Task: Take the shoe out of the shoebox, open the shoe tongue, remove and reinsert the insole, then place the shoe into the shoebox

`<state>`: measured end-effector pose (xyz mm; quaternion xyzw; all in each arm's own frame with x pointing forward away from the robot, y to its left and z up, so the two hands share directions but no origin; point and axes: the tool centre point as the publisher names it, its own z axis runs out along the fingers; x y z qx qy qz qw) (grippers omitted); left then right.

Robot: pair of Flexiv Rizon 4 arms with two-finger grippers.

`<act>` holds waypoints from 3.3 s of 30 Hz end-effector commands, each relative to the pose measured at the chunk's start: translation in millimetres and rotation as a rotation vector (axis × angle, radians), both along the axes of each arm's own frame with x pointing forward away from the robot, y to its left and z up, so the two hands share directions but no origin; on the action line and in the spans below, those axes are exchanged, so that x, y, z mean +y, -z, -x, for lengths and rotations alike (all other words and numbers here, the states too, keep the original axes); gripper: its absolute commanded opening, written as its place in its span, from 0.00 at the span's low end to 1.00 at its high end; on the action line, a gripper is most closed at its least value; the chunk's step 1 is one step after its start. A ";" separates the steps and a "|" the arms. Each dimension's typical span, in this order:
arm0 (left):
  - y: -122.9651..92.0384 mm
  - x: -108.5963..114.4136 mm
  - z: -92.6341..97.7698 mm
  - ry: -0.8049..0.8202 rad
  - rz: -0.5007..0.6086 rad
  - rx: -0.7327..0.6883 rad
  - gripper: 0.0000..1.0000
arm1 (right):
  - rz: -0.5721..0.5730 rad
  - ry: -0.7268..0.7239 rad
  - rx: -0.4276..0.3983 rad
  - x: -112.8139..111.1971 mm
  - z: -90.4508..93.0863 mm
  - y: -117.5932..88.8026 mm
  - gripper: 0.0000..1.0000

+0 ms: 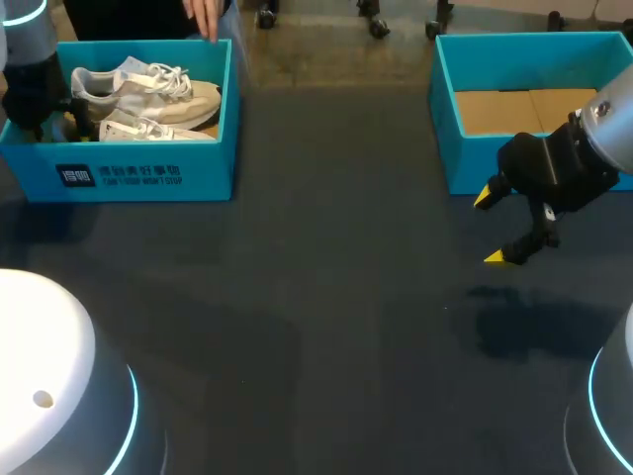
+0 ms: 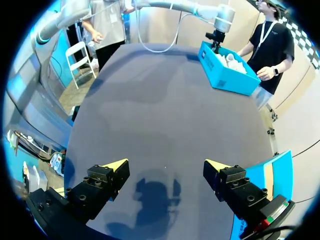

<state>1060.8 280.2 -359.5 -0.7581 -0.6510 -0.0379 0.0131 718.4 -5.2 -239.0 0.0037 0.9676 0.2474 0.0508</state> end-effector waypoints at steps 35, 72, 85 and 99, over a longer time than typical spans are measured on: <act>-15.8 19.8 -7.2 0.010 -0.005 0.054 0.00 | 0.001 0.001 -0.001 0.2 0.9 0.4 1.00; -167.4 47.9 -4.7 -0.063 -0.073 0.060 0.00 | 0.001 0.001 -0.001 0.2 0.9 0.4 1.00; -167.4 47.9 -4.7 -0.063 -0.073 0.060 0.00 | 0.001 0.001 -0.001 0.2 0.9 0.4 1.00; -167.4 47.9 -4.7 -0.063 -0.073 0.060 0.00 | 0.001 0.001 -0.001 0.2 0.9 0.4 1.00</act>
